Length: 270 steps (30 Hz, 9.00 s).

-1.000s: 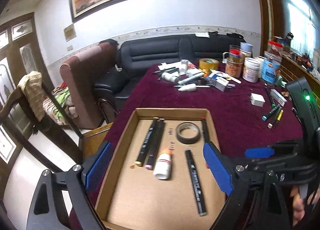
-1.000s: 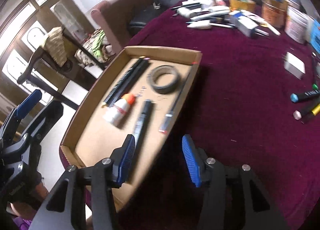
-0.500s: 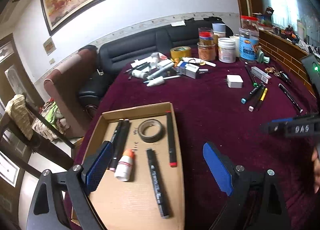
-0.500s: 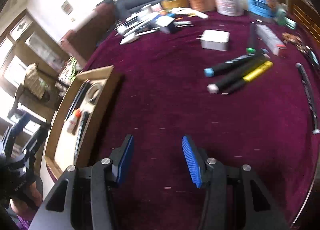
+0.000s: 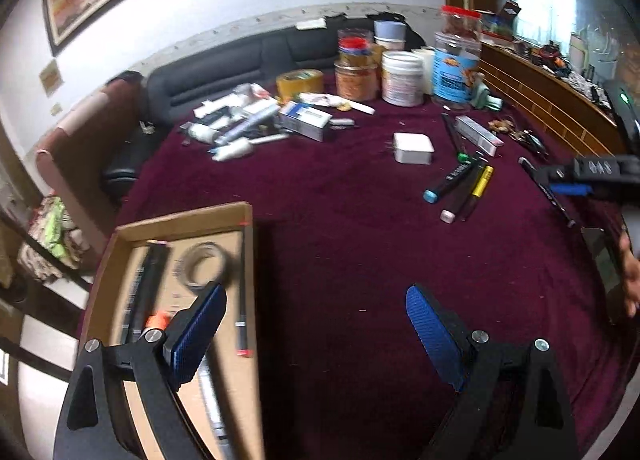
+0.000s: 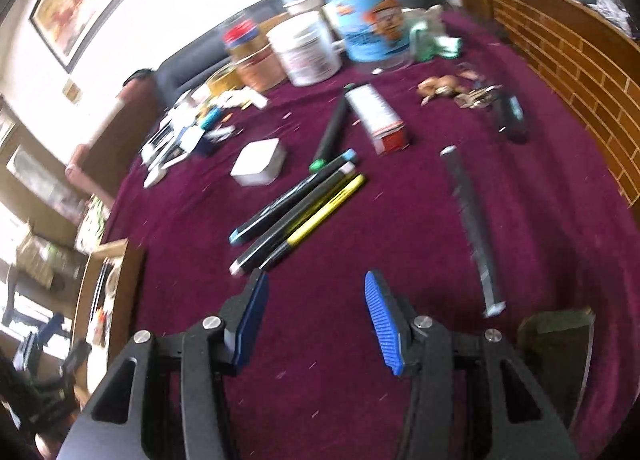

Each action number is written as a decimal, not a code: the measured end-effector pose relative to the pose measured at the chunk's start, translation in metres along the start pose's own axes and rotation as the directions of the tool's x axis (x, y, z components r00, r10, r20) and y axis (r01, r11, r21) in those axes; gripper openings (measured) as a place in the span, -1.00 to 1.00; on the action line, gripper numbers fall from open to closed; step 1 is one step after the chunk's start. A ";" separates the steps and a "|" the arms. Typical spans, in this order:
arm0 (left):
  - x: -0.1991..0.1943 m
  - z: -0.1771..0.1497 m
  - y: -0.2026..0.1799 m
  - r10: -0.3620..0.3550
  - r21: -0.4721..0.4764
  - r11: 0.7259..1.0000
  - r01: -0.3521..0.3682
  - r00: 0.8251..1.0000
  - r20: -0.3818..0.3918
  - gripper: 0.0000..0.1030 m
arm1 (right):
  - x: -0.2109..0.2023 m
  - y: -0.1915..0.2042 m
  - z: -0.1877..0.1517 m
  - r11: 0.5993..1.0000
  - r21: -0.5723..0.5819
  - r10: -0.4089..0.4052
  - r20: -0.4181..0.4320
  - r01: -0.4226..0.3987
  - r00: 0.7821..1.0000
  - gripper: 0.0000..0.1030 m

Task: Organize rigid objects
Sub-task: 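Move both tools back over the items on the table, then grasp the white charger with the left tool while the right grasps the white red-ended box, then carry charger and white box into the cardboard box and open both tools, then move both tools back over the remaining black markers, then grasp the teal-capped black marker with the left tool while the right grasps a black marker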

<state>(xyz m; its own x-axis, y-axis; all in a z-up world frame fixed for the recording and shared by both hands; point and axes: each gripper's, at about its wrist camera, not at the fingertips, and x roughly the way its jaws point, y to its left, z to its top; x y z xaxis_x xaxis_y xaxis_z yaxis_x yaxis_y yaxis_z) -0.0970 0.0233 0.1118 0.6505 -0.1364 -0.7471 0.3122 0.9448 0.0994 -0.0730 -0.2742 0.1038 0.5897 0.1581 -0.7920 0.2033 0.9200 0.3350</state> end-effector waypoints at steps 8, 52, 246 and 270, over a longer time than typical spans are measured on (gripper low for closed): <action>0.016 0.001 0.007 -0.037 -0.026 0.999 0.037 0.999 -0.032 0.82 | 0.043 0.027 0.047 0.998 -0.010 0.058 0.003 -0.058 0.998 -0.05; 0.189 0.117 -0.055 -0.149 0.292 0.939 0.182 0.980 -0.130 0.82 | 0.047 -0.031 0.081 0.999 -0.052 0.014 -0.046 -0.016 0.999 0.08; 0.145 0.069 -0.120 -0.255 0.179 0.938 0.297 0.940 -0.226 -0.71 | 0.017 -0.080 0.025 0.996 0.065 -0.057 -0.040 0.060 0.998 0.26; 0.054 0.058 -0.070 -0.351 0.059 0.935 0.351 0.936 -0.006 -0.73 | 0.018 -0.046 0.015 0.981 -0.048 -0.189 -0.045 0.187 0.981 -0.73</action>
<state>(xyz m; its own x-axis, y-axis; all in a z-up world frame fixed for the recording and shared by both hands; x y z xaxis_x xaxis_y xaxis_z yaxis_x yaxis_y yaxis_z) -0.0438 -0.0673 0.1029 0.4955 -0.4577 -0.7383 0.5609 0.8175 -0.1304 -0.0599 -0.3188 0.0818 0.5048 -0.0031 -0.8632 0.2727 0.9493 0.1561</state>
